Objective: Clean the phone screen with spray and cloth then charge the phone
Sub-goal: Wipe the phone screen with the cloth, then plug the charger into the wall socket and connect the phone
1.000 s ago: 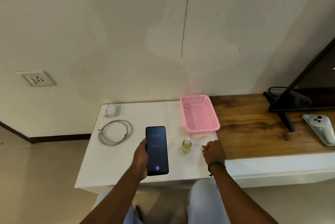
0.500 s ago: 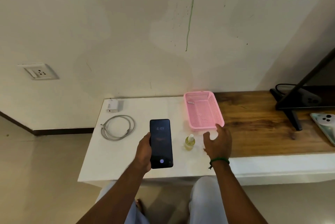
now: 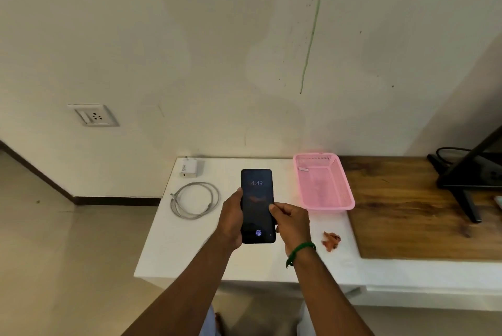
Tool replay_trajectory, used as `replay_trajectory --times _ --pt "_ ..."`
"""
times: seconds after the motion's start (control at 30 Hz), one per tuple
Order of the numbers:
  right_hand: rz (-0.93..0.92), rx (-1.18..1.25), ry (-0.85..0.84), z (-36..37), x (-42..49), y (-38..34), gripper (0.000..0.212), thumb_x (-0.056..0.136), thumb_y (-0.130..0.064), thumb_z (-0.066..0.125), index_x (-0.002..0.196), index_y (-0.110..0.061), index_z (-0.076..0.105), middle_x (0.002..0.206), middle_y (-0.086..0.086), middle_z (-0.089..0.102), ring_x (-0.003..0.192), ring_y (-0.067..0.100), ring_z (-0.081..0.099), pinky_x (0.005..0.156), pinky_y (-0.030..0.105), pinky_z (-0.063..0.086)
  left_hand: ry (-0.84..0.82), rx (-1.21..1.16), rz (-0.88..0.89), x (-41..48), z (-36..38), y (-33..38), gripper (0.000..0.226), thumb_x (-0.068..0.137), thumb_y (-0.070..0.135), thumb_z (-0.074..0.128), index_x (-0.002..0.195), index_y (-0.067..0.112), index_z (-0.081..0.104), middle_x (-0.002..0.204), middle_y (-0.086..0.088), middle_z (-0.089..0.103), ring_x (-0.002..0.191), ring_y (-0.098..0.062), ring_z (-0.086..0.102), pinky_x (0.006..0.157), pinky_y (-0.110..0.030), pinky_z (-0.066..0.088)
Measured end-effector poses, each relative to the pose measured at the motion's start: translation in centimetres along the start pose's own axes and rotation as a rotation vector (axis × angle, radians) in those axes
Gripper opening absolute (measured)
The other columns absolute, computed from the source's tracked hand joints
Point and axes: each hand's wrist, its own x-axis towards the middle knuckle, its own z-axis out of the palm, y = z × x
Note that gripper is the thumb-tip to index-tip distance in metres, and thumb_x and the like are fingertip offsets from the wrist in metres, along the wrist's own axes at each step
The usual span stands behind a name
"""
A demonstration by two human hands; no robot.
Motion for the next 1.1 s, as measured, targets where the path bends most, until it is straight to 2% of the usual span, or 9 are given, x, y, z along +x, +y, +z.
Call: replay_trajectory --times 0.07,0.13,0.27,0.37,0.53,0.73,0.8,0.97,1.1 --pt "0.041 0.043 -0.013 0.1 0.4 -0.1 0.011 0.088 -0.011 0.061 0.086 -0.011 0.072 0.08 0.003 0.07 0.071 0.019 0.065 0.055 0.025 0.049 -0.004 0.002 0.0 0.2 -0.1 0.1 0.048 0.101 0.042 0.033 0.105 0.012 0.07 0.105 -0.02 0.072 0.09 -0.037 0.069 0.08 -0.048 0.056" --pt "0.048 0.041 -0.015 0.1 0.7 0.0 0.011 0.088 -0.01 0.06 0.087 -0.01 0.072 0.081 0.002 0.07 0.07 0.018 0.064 0.054 0.023 0.048 -0.005 0.008 0.002 0.4 -0.2 0.4 0.046 0.1 0.041 0.037 0.099 0.012 0.073 0.102 -0.019 0.072 0.087 -0.037 0.07 0.072 -0.046 0.058" --pt "0.024 0.037 -0.006 0.4 1.5 -0.1 0.021 0.088 -0.006 0.059 0.073 -0.016 0.07 0.075 0.003 0.07 0.066 0.019 0.062 0.053 0.024 0.047 0.032 0.018 0.052 0.6 -0.1 1.3 0.037 0.097 0.033 0.047 0.086 0.012 0.075 0.09 -0.015 0.075 0.075 -0.031 0.072 0.059 -0.037 0.057" --pt "0.014 0.027 -0.006 0.7 2.4 -0.2 0.025 0.086 -0.004 0.059 0.068 -0.018 0.07 0.073 0.003 0.069 0.063 0.018 0.06 0.052 0.023 0.046 0.15 0.075 0.14 1.2 -0.2 1.8 0.029 0.093 0.024 0.054 0.074 0.018 0.075 0.08 -0.005 0.074 0.069 -0.022 0.069 0.059 -0.033 0.055" --pt "0.015 -0.045 0.036 1.3 4.0 0.6 0.015 0.082 -0.004 0.064 0.073 -0.01 0.074 0.069 0.003 0.07 0.062 0.018 0.061 0.053 0.023 0.05 0.236 0.086 0.179 2.5 -1.1 2.3 0.015 0.089 0.009 0.062 0.076 0.009 0.07 0.072 -0.005 0.071 0.064 -0.021 0.063 0.056 -0.03 0.054" --pt "0.031 -0.234 0.059 2.2 5.7 2.7 0.01 0.076 -0.006 0.068 0.07 -0.008 0.075 0.067 0.006 0.071 0.071 0.03 0.068 0.071 0.04 0.059 0.294 0.167 0.122 4.5 -2.7 0.8 0.015 0.088 0.002 0.064 0.075 0.005 0.071 0.067 -0.008 0.07 0.057 -0.018 0.063 0.05 -0.025 0.053" --pt "0.049 -0.313 0.05 2.4 6.0 3.4 0.011 0.076 -0.008 0.067 0.067 -0.005 0.074 0.066 0.01 0.07 0.067 0.028 0.066 0.068 0.035 0.057 0.295 0.211 0.085 5.4 -3.4 -0.1 0.017 0.089 0.0 0.061 0.075 0.004 0.071 0.068 -0.01 0.068 0.058 -0.019 0.061 0.049 -0.024 0.053" --pt "0.092 -0.485 0.018 3.1 6.6 4.8 0.025 0.078 -0.011 0.065 0.056 0.001 0.064 0.056 0.014 0.06 0.056 0.021 0.05 0.05 0.02 0.035 0.322 0.36 0.022 7.6 -5.1 -2.3 0.021 0.088 -0.003 0.059 0.072 0.004 0.07 0.075 -0.014 0.067 0.064 -0.024 0.062 0.064 -0.035 0.058" --pt "0.095 -0.619 -0.005 3.6 7.1 5.6 0.037 0.079 -0.011 0.063 0.044 -0.012 0.051 0.045 0.001 0.048 0.053 0.018 0.045 0.045 0.016 0.028 0.379 0.475 0.006 8.7 -6.2 -3.6 0.028 0.086 -0.001 0.063 0.063 0.012 0.069 0.071 -0.012 0.067 0.065 -0.025 0.061 0.072 -0.039 0.057"
